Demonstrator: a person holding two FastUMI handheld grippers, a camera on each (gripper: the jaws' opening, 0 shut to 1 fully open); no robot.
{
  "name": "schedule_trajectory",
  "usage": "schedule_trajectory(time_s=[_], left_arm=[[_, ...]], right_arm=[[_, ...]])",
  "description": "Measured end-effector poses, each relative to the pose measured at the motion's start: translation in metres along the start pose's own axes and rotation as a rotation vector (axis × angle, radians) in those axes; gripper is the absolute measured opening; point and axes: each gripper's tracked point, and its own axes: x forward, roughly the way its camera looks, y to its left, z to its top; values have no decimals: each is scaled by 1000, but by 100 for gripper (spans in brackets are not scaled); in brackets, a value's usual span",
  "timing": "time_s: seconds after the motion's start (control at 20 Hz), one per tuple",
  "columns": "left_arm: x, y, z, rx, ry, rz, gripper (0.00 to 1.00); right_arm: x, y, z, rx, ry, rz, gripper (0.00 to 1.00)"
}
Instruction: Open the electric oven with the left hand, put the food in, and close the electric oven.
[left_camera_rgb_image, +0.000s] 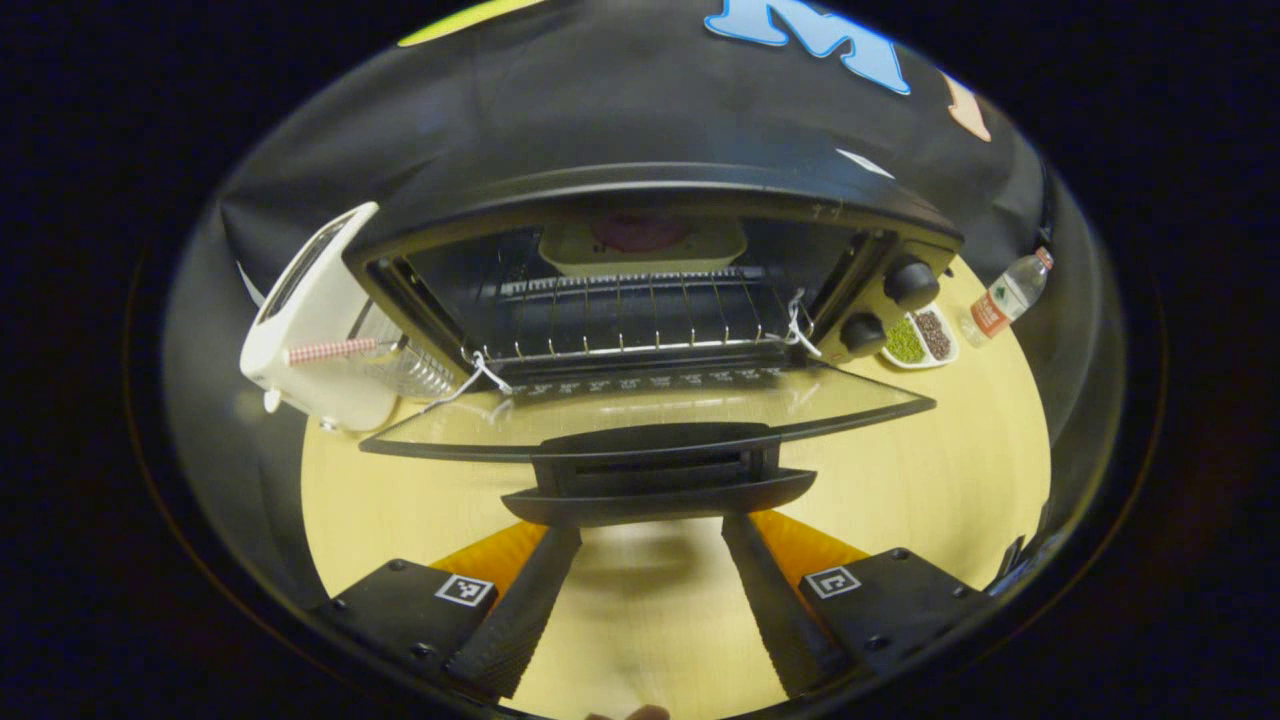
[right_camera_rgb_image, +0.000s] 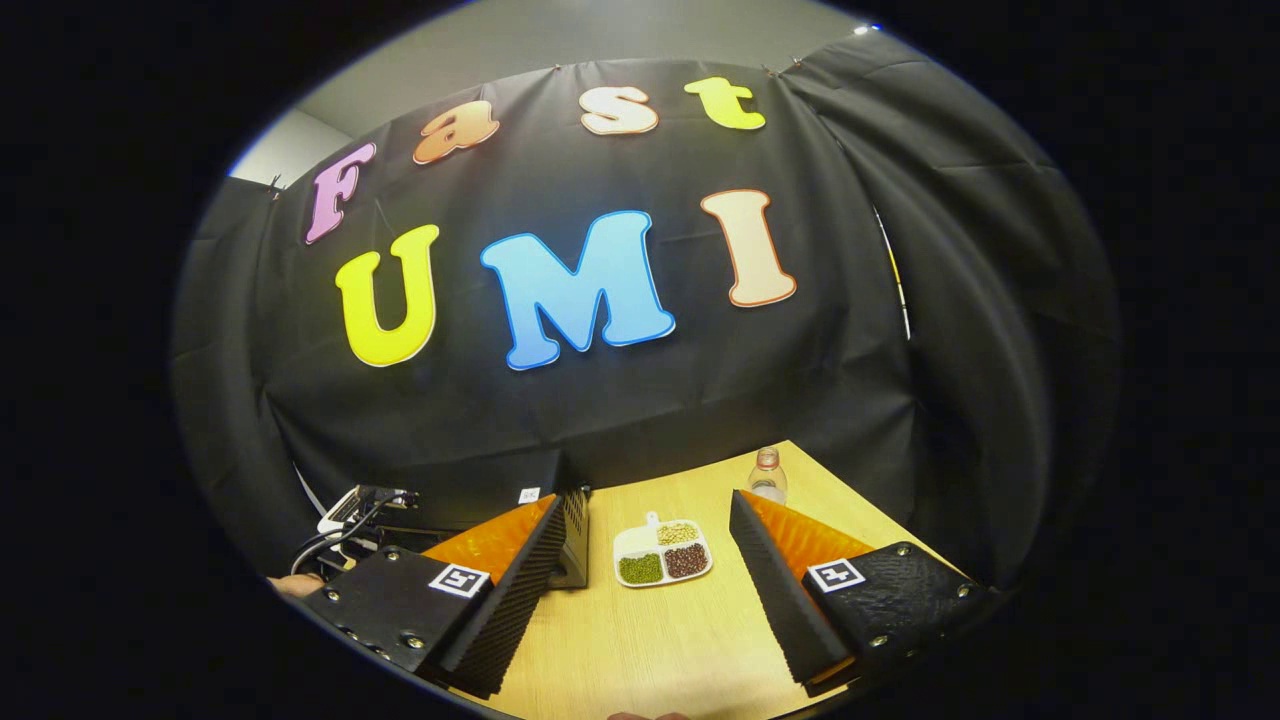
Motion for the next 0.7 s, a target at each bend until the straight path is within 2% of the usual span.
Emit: schedule_trajectory(time_s=[0.35,0.4,0.55,0.7], left_arm=[[-17,-9,40,14,-114,37,97],[-26,-13,45,16,-145,40,100],[-70,-36,67,16,-314,14,97],[-150,-66,99,-27,-579,-25,100]], right_arm=[[-2,-20,4,12,0,-6,100],[-1,-22,6,8,-5,0,100],[-4,-21,18,-9,-34,28,100],[-8,-14,40,-41,-85,77,100]])
